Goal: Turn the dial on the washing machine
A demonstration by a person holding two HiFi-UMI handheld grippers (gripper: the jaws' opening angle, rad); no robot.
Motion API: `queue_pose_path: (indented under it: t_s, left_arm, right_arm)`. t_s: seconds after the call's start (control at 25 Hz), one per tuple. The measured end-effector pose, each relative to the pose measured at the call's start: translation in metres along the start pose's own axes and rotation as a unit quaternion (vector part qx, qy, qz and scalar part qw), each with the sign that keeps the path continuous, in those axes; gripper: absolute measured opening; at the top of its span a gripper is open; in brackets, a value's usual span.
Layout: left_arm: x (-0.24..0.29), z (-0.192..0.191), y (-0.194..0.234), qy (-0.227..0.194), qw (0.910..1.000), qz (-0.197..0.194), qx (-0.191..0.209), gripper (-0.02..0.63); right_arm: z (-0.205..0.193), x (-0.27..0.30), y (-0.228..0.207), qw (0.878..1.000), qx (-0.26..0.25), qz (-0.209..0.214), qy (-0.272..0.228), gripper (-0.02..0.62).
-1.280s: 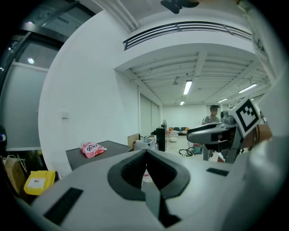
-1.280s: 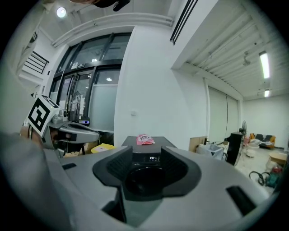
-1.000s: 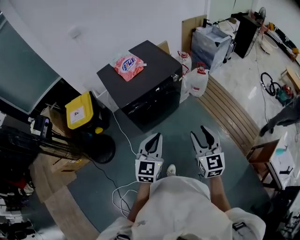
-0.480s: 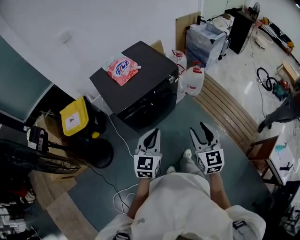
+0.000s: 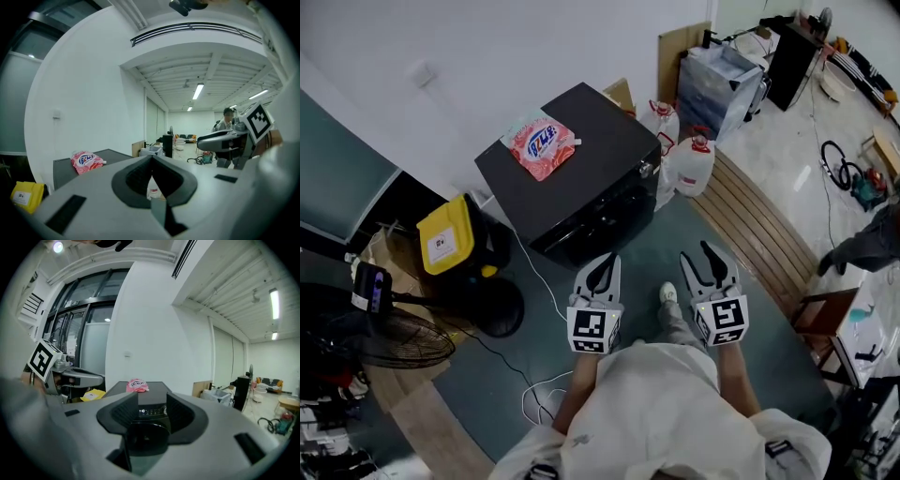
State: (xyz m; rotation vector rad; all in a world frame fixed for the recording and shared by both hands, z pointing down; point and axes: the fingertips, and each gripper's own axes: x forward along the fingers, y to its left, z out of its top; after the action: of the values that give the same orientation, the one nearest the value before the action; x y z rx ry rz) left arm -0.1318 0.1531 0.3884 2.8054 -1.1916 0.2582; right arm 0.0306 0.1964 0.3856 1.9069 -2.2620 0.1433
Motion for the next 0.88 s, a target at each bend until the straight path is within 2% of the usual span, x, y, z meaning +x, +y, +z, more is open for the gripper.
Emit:
queue_pose_path:
  t_s: [0.88]
  left_arm:
    - [0.167, 0.014, 0.022, 0.039, 0.9973, 0.061, -0.007, 0.012]
  right_arm:
    - [0.003, 0.146, -0.124, 0.997, 0.016, 0.076, 0.019, 0.189]
